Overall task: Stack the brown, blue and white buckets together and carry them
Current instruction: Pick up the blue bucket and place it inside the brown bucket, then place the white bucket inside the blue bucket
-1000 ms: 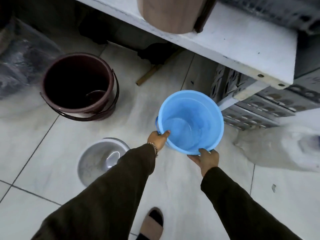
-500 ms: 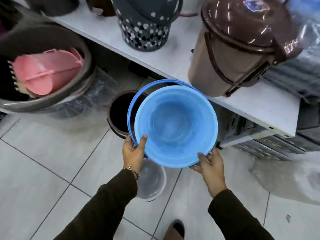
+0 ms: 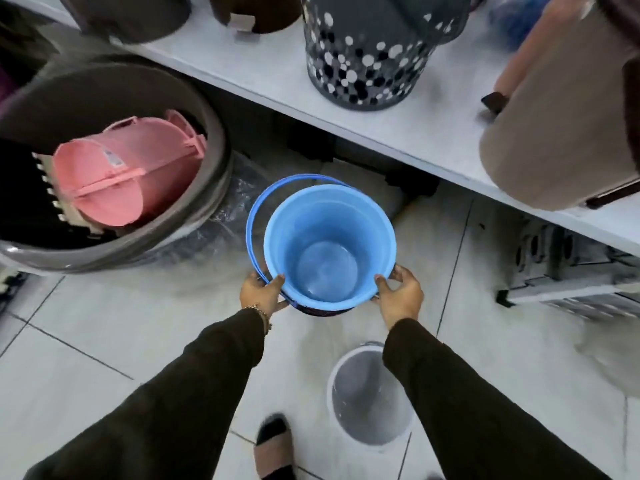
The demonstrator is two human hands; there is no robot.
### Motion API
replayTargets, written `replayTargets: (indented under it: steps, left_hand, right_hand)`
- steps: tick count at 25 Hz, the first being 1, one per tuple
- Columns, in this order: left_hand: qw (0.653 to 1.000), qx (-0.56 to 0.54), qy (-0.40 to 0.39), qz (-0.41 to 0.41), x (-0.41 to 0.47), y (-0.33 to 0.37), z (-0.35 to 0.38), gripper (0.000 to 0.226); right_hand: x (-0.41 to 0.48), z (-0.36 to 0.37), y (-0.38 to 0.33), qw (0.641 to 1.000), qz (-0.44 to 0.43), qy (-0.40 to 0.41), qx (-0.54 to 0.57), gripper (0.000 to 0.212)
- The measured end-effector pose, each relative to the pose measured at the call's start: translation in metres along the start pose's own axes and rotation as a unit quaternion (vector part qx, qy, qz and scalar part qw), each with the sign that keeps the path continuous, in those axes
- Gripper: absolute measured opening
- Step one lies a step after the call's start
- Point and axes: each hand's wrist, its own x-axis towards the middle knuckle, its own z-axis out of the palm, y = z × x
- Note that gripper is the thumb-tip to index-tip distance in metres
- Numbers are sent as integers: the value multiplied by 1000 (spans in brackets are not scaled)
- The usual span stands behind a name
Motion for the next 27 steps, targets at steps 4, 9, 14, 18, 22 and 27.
replayTargets:
  steps: [4,9,14,18,22,27]
  left_hand:
    - [996,38,-36,-73,46,-22,-6,40]
    - [988,136,-18,-71,40,-81,-23,79]
    - [952,245,-111,-145,12,-187,-25,65]
    - [924,309,-184,-133,-20,-270,-2,67]
    - [950,286,-96,-82,-52,-308,20,49]
    - [982,138,-111,-70,-118,-283,31,37]
  right_hand:
    - [27,24,35,994,29,-28,-99,29]
    - [18,0,77,982,96,-72,-146,65]
    - [-19,-84,173,944,203,25,-261,82]
    - [-59,-117,262,908,336,-12,-250,75]
    - [-80,-127,304,926,371,-60,-10,57]
    - [-113,-166,257,986,144,32,74,48]
